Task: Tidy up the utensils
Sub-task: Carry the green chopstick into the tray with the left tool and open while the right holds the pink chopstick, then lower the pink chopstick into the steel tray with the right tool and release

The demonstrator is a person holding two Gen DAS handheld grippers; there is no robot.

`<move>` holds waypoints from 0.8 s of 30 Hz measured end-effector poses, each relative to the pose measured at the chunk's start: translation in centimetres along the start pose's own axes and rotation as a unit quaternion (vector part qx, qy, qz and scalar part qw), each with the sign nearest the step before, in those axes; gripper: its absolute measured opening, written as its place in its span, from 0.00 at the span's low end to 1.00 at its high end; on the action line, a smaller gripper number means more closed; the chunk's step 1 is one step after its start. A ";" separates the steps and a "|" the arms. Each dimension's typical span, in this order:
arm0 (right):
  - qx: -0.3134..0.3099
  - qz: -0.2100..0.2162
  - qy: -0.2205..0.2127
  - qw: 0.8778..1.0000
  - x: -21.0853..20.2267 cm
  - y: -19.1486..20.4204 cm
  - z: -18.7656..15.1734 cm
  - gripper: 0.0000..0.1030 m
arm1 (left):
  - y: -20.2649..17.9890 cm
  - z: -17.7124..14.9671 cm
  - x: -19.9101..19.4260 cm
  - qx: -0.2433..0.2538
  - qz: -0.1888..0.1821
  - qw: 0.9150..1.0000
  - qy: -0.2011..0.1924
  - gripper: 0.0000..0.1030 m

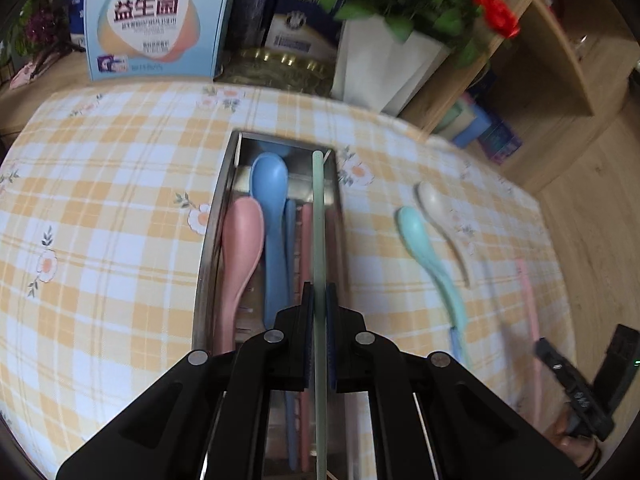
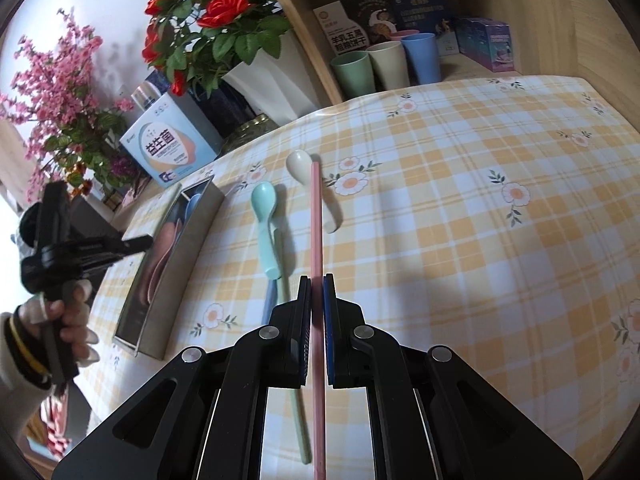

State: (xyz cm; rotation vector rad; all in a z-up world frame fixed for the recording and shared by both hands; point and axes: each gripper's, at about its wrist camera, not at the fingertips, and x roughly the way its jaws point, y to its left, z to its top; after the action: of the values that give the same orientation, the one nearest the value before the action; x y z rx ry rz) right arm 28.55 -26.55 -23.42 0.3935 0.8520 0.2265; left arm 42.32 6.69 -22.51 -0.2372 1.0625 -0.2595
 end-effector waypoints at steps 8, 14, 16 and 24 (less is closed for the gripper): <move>0.003 -0.005 0.003 1.000 -0.1 -0.2 0.0 0.05 | 0.9 -0.7 2.8 -0.004 0.014 0.999 0.030 0.06; -0.002 -0.006 0.006 1.000 -0.2 0.3 0.0 0.05 | 0.8 -0.6 3.2 0.000 0.019 0.999 0.037 0.06; -0.001 -0.007 0.007 1.000 -0.2 0.3 0.0 0.05 | 0.8 -0.4 3.1 0.000 0.015 0.999 0.035 0.07; -0.008 -0.012 0.011 1.000 -0.4 1.7 0.6 0.05 | 0.2 0.2 -0.7 0.015 -0.002 1.000 -0.003 0.19</move>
State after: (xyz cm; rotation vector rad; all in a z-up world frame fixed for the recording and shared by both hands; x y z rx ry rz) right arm 28.70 -25.34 -22.04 0.3667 0.8754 0.2157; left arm 42.14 7.15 -21.90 -0.2120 1.0507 -0.2775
